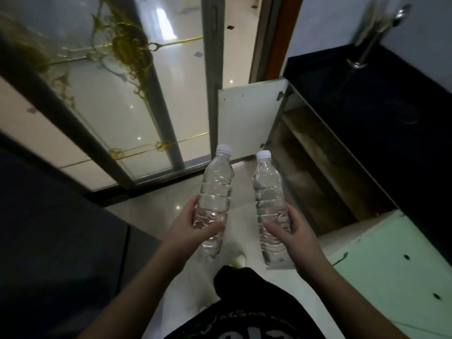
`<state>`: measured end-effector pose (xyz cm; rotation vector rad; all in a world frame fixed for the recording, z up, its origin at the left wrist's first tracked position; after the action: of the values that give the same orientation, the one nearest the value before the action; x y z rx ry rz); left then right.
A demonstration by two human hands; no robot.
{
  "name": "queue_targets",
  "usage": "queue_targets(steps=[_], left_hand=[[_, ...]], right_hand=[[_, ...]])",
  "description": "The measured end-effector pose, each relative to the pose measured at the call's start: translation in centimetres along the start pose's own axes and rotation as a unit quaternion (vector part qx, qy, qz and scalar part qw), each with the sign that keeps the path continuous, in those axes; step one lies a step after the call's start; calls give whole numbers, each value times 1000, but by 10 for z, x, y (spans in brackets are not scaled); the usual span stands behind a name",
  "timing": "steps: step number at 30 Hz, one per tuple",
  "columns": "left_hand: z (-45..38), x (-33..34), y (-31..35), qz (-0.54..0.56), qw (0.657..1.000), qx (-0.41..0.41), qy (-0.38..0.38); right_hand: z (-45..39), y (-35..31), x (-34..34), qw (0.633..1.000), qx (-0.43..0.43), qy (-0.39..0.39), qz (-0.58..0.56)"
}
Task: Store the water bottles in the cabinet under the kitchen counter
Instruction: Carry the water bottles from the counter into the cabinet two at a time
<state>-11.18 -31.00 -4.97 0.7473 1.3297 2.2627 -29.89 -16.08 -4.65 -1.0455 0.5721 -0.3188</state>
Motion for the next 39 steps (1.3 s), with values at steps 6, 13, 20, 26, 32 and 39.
queue_targets(steps=[6, 13, 20, 26, 32, 39], left_hand=[[-111, 31, 44, -77, 993, -6, -91], [-204, 64, 91, -120, 979, -43, -161], [-287, 86, 101, -184, 952, -97, -227], [-375, 91, 109, -236, 920, -113, -290], [-453, 81, 103, -181, 908, -207, -316], [-511, 83, 72, -138, 887, -338, -282]], right_hand=[[-73, -9, -36, 998, 14, 49, -40], [-142, -36, -60, 993, 21, 86, -78], [-187, -45, -64, 985, 48, 124, -108], [-235, -35, -42, 956, 103, 185, -202], [-291, -46, -9, 916, 154, 242, -280], [-326, -47, 2, 887, 202, 317, -270]])
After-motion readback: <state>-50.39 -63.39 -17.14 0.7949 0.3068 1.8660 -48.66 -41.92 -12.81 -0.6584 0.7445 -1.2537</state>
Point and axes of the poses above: each hand's wrist, its own z-axis away from the middle knuckle, its own x-axis out of the palm, y = z × x, the point moved 6 cm from there along -z, towards the middle knuckle, and after that the axes turned 13 degrees about z, right-handed, at the moved point
